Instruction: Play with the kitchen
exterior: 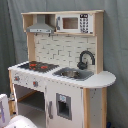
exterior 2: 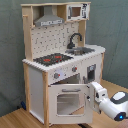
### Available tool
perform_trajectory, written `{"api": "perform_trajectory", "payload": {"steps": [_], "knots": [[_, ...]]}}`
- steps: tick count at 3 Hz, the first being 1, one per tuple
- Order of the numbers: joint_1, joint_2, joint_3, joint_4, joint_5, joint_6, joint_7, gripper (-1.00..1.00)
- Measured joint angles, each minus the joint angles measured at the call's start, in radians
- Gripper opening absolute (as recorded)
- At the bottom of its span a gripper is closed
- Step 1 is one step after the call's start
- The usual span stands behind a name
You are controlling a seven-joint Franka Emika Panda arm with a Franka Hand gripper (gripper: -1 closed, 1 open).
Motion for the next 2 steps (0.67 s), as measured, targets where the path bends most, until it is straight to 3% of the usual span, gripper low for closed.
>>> {"api": "perform_trajectory", "payload": {"steps": [2], "knots": [[-0.140, -0.010, -0.004, 0.010, -0.028, 0.152, -0.052, 1.00]]}}
